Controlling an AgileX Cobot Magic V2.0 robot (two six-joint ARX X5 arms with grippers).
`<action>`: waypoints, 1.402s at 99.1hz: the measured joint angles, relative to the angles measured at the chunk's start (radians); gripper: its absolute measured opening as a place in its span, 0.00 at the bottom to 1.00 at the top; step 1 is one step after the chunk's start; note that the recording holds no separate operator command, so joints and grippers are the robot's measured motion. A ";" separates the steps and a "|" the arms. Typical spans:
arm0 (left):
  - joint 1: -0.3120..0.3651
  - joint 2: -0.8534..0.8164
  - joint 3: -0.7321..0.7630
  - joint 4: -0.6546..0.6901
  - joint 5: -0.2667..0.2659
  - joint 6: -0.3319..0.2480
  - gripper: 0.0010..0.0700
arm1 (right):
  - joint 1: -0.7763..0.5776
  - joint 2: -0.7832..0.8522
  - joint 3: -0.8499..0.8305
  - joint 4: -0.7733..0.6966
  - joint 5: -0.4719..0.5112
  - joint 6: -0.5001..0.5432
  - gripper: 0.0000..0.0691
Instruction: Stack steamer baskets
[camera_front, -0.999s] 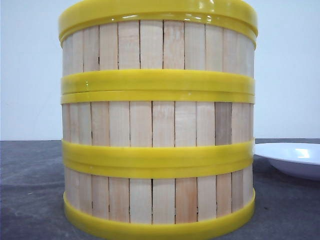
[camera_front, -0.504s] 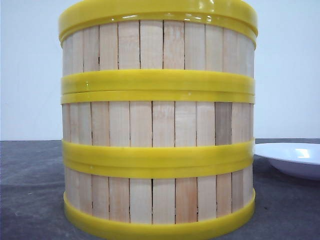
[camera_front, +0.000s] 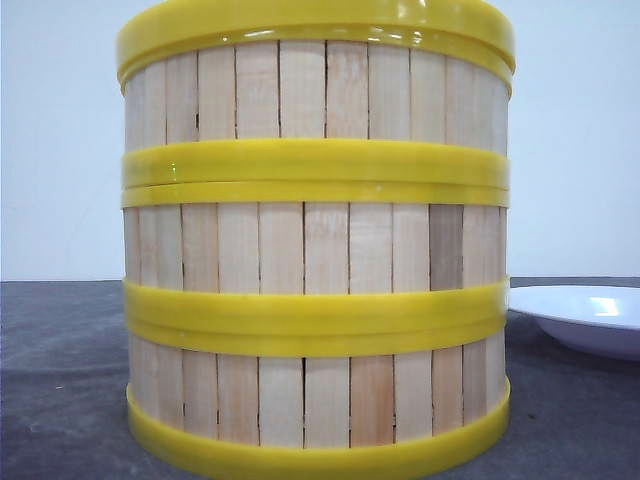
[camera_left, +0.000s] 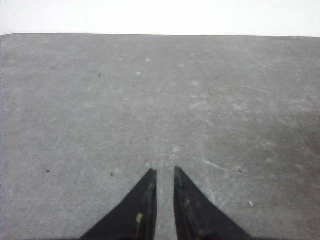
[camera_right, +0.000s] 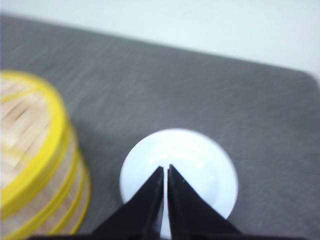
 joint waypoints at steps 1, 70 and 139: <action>0.000 0.000 0.000 0.000 0.000 0.000 0.04 | -0.010 0.000 0.000 0.007 -0.002 -0.006 0.01; 0.000 0.000 0.000 0.000 0.000 0.000 0.04 | -0.778 -0.263 -0.548 0.678 -0.496 -0.388 0.01; 0.000 0.000 0.000 0.000 0.000 0.000 0.04 | -0.940 -0.555 -1.016 0.858 -0.623 -0.378 0.01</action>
